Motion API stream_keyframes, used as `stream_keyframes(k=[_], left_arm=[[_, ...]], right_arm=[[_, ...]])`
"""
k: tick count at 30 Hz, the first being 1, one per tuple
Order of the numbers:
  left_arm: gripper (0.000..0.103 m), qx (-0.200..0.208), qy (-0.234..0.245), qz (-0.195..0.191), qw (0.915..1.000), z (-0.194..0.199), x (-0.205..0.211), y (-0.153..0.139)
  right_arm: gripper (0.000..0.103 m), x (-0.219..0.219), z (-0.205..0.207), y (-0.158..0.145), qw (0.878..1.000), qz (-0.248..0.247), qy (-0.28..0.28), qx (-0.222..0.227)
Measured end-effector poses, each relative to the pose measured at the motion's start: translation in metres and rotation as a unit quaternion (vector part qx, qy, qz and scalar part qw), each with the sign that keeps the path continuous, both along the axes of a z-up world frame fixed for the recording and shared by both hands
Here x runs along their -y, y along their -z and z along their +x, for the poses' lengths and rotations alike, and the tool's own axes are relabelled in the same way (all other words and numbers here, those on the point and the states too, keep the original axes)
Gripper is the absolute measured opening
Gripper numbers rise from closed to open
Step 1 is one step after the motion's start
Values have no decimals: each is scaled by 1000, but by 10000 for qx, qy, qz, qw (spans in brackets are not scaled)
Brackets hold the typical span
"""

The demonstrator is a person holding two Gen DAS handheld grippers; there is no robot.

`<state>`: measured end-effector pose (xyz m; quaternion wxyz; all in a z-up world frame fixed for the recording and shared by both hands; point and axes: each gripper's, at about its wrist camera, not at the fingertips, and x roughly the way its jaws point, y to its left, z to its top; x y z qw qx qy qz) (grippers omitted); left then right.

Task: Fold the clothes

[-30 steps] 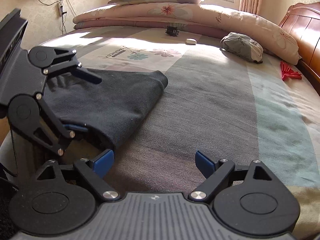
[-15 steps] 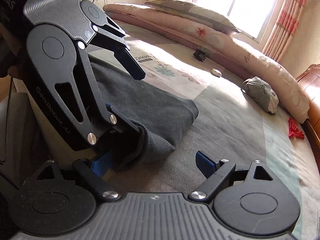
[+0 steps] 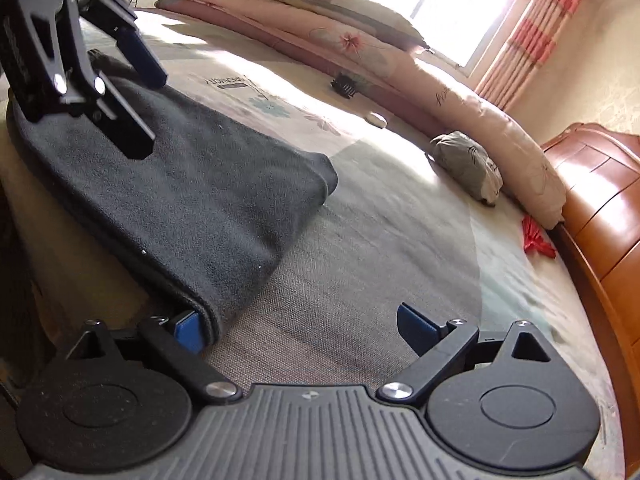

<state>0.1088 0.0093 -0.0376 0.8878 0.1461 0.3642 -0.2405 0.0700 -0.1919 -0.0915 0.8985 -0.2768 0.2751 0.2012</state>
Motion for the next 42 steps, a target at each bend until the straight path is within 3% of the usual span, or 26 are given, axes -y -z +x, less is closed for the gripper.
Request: stream_keyframes(k=[5,8,12,15,20,23,26,31,36,42], left_arm=[[89,-232,-478,447,9976,2,-26,29],[89,-168,-588,211,9979,-6,-43,20],[89,123,-590,441,9972,-10,-52,10],[89,52,-670,444,9968,-6,-58,14],[91,-344,-1106,-188,9931,3,-80,26],[91,-295,-1289,-172,9911,0,-92,26],[90,-283,-1370,-150,9901,-5,-102,20],[90,-240,-1100,-405,9928,-1,-105,6],[90,-540,-1099,-184,9923,22,-100,21],[90,-545,-1170,-363,9910,37,-115,25]], right_arm=[[97,6,-7,-15,9996,92,-144,-235],[97,14,-7,-29,9983,329,-192,-445],[97,13,-2,-53,9938,921,-390,-477],[97,-3,9,-60,9886,1235,-633,-582],[94,-26,32,-31,9725,1593,-793,-1505],[93,-28,44,-7,9633,1661,-664,-2000],[93,-20,44,-10,9615,1725,-588,-2057],[93,-21,65,-38,9603,2045,-563,-1813],[93,-42,96,-48,9591,2198,-741,-1625],[93,-61,127,-13,9608,1942,-531,-1904]])
